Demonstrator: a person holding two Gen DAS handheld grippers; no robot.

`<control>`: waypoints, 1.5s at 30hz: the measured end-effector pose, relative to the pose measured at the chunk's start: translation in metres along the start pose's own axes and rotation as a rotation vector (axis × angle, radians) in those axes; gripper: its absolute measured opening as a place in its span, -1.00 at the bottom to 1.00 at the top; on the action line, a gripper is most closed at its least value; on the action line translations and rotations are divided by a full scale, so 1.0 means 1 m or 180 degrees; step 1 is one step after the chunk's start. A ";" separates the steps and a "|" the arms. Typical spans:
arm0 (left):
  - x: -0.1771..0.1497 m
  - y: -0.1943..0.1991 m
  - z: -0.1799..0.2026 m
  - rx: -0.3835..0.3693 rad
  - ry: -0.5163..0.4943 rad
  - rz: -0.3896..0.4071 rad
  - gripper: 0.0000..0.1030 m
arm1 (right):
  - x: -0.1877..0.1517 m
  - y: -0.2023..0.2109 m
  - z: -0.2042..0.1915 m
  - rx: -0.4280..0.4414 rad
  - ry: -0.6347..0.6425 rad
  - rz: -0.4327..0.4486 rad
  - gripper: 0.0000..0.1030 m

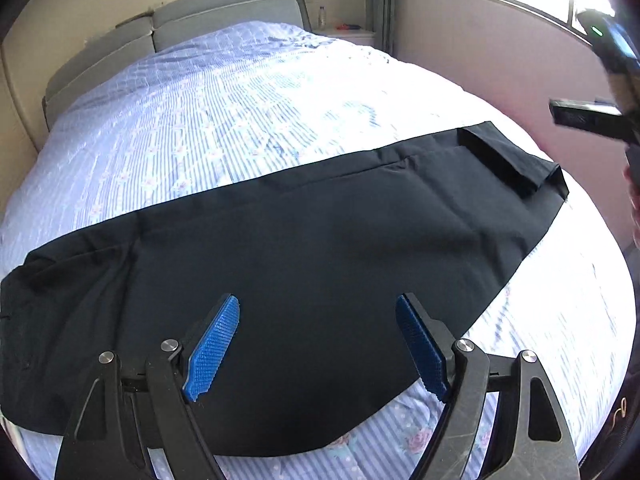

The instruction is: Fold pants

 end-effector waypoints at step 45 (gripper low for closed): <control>-0.148 0.092 -0.088 -0.0071 -0.1183 0.0426 0.63 | -0.215 0.215 -0.228 0.2875 0.0884 -0.0400 -0.26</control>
Point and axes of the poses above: each gripper's, at about its wrist camera, not at the fingertips, and y roughly against the way its jaws point, z to its right, x to its top, the point moved 6 cm from there along -y, roughly the way its jaws point, and after that the axes turned 2 degrees about x, right-handed, at the moved point
